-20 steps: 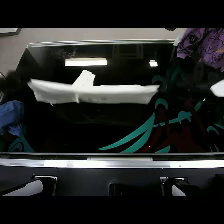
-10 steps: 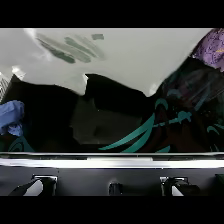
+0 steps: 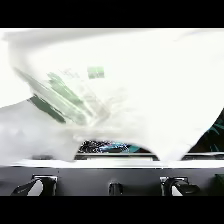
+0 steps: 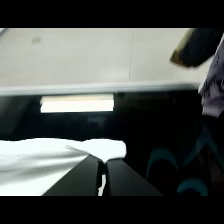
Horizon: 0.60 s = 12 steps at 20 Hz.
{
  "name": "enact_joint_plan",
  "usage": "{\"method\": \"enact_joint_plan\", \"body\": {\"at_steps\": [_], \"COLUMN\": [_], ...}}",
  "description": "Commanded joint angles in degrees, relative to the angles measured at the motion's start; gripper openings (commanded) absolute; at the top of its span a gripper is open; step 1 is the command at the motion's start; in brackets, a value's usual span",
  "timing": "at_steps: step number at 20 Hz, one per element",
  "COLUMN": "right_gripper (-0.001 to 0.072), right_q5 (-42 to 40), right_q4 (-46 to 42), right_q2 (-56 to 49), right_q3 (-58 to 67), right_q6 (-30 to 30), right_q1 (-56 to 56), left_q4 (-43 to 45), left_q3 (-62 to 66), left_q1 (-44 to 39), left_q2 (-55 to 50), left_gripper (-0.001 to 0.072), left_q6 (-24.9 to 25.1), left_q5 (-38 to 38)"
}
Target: Fold the clothes and pants, and hang the long-sleeved shirts on hangers.
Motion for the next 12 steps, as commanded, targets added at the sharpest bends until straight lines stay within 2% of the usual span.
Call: {"method": "enact_joint_plan", "body": {"at_steps": [1,5,8,12], "right_gripper": [0.0028,0.0028,0.0028,0.0028], "right_q5": [6.78,9.81,4.81,-6.27], "right_q4": [-1.09,-1.07,-1.01,1.18], "right_q2": [-10.01,-28.28,-41.97,-54.75], "right_q3": [-2.64,-4.02,-4.02,-4.02], "right_q6": [2.45,2.43,2.49,2.80], "right_q1": [0.02,0.02,0.02,0.02], "left_q4": [-4.76,-6.95,-6.88,-6.91], "left_q3": [-0.26,-3.10,-3.82,0.68], "left_q1": [-0.04,-3.26,-7.41,-10.08], "left_q2": [-10.62,-28.79,-45.09,-61.72], "left_gripper": [0.0015,0.0015,0.0015,0.0016], "left_q6": [3.54,5.73,8.44,8.46], "left_q5": [-10.23,-10.21,-7.10,1.22]}}
